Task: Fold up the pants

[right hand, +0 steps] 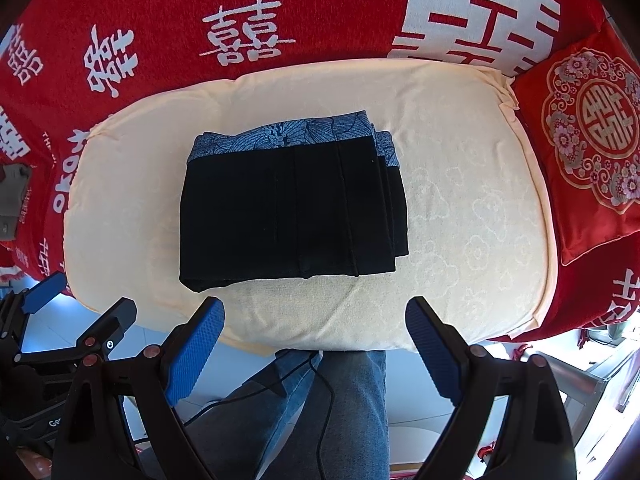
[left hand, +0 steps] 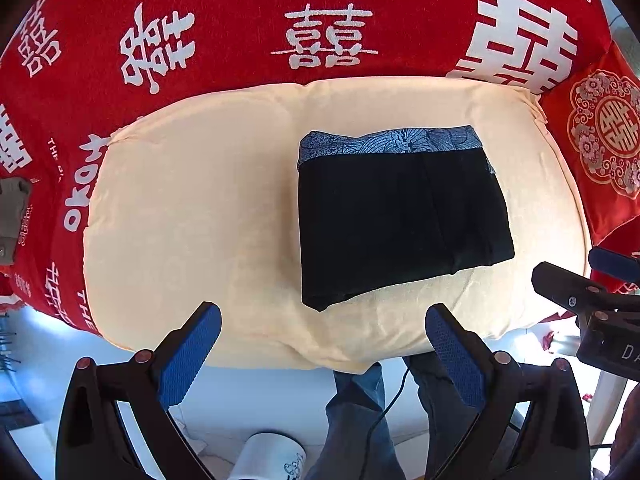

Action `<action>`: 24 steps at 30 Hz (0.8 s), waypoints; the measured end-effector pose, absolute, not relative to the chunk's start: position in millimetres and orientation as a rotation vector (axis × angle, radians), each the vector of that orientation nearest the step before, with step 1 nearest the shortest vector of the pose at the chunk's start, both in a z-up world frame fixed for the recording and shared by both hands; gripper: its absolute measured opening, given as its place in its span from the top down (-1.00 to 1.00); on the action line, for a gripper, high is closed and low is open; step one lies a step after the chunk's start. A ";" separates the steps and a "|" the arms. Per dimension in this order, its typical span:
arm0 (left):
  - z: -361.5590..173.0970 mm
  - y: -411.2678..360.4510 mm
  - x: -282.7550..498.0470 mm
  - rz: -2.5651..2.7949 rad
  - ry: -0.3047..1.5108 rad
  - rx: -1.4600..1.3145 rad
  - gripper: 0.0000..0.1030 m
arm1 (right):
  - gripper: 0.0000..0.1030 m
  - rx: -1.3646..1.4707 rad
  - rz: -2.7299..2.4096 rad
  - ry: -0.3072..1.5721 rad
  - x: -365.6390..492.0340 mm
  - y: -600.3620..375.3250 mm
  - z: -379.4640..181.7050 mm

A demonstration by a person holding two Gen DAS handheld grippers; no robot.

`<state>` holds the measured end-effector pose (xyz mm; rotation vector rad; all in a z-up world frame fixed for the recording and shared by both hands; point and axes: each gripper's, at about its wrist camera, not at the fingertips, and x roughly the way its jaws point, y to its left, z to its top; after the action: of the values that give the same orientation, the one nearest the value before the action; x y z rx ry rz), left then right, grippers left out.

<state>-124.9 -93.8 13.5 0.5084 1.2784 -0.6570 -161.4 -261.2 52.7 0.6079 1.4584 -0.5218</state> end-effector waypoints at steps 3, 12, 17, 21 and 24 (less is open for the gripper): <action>13.3 -93.9 -124.1 -0.659 1.282 0.505 -0.99 | -0.82 0.607 -0.522 1.459 -160.8 -260.9 53.0; 13.1 -95.3 -124.7 -0.662 1.286 0.493 -0.99 | -0.82 0.607 -0.522 1.460 -159.5 -260.0 52.2; 13.2 -96.6 -124.7 -0.654 1.280 0.497 -0.99 | -0.82 0.608 -0.523 1.461 -159.6 -259.7 52.1; 13.1 -97.4 -124.6 -0.652 1.278 0.499 -0.99 | -0.82 0.607 -0.521 1.466 -157.4 -260.4 50.3; 12.8 -99.2 -126.8 -0.652 1.276 0.503 -0.99 | -0.82 0.604 -0.520 1.468 -156.2 -260.6 49.2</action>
<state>-126.8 -99.2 12.8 0.5026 1.2762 -0.6518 -156.2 -260.6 49.2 0.6044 1.4683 -0.5195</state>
